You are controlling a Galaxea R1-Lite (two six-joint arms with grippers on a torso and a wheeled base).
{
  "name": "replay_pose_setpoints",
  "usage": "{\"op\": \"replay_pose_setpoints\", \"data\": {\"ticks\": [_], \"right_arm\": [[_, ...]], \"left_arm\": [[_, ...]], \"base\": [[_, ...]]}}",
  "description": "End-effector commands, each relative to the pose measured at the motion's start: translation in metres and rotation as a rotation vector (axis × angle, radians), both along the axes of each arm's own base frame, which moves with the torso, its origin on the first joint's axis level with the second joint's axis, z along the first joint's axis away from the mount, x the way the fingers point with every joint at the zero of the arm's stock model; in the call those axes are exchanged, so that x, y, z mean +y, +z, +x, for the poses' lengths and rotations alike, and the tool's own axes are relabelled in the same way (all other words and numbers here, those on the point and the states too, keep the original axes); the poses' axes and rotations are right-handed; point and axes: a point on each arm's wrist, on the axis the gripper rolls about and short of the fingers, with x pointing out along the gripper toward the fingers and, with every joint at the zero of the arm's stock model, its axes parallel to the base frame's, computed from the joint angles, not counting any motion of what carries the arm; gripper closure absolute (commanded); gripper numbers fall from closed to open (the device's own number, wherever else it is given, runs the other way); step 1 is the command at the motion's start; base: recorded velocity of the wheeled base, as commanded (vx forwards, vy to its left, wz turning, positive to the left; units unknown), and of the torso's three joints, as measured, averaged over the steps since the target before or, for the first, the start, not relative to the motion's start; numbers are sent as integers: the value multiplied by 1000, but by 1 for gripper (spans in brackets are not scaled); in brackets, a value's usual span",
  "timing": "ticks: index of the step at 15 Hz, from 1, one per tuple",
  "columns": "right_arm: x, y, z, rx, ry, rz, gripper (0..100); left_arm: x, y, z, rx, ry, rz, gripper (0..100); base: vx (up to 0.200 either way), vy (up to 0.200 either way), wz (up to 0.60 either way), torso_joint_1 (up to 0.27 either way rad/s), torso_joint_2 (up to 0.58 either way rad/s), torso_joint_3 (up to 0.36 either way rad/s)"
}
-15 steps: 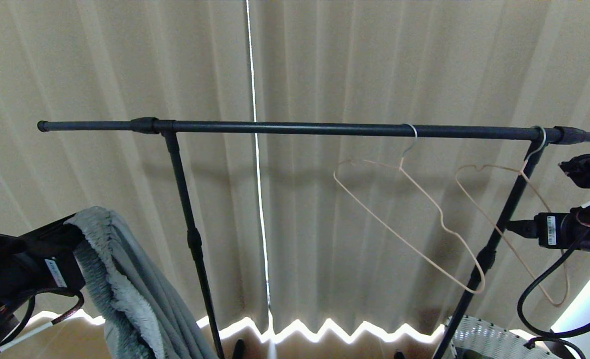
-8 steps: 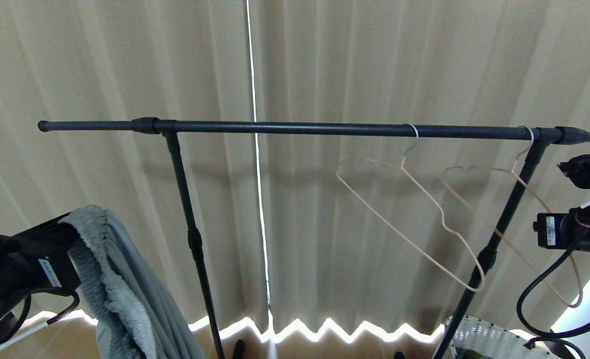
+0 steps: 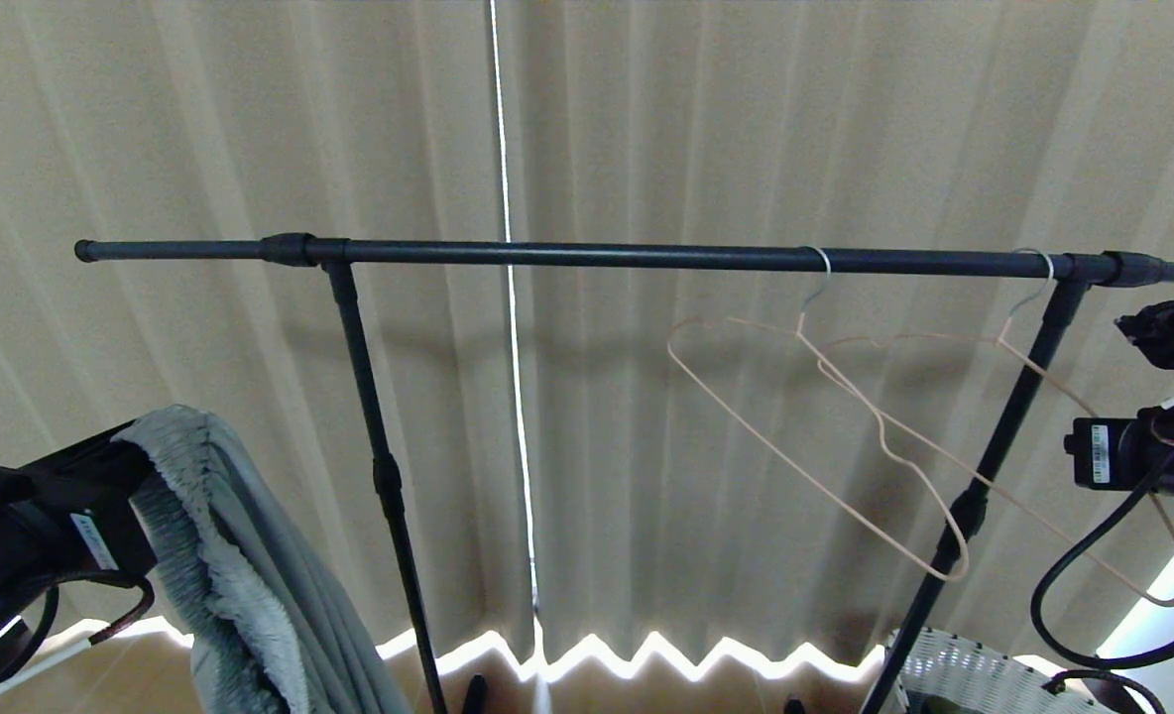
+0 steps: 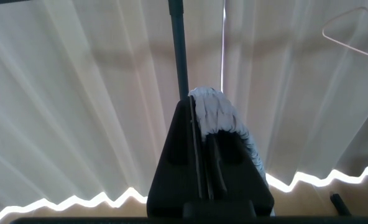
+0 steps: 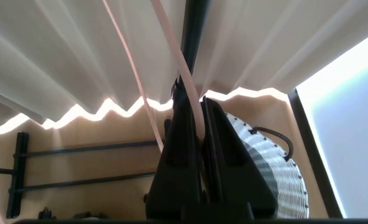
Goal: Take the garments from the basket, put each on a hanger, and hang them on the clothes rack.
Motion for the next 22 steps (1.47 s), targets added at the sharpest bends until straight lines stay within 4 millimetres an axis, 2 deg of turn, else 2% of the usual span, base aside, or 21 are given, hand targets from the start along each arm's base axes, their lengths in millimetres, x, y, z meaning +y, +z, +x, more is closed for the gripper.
{"op": "replay_pose_setpoints", "data": {"ticks": [1,6,12,16,19,20,22], "right_arm": [[0,2,-1,-8,2,-3,100],[3,6,-5,-24,14,-1,100],[30,25,-25,-114,135,9,100],[33,31,-34,-180,150,8,100],[32,27,-41,-205,152,2,100],[32,27,-55,-228,155,-1,100],[31,26,-66,-235,156,-4,100]], "left_arm": [[0,0,0,1,0,0,100],[0,0,0,0,0,1,100],[0,1,-1,-6,0,-1,100],[1,1,-2,-8,2,-1,100],[1,1,-2,-8,2,-1,100],[1,1,-2,-8,2,-1,100],[5,-1,1,2,39,20,100]], "base": [[0,0,0,0,0,0],[0,0,0,0,0,0],[0,0,0,0,0,0],[0,0,0,0,0,0],[0,0,0,0,0,0],[0,0,0,0,0,0],[0,0,0,0,0,0]]}}
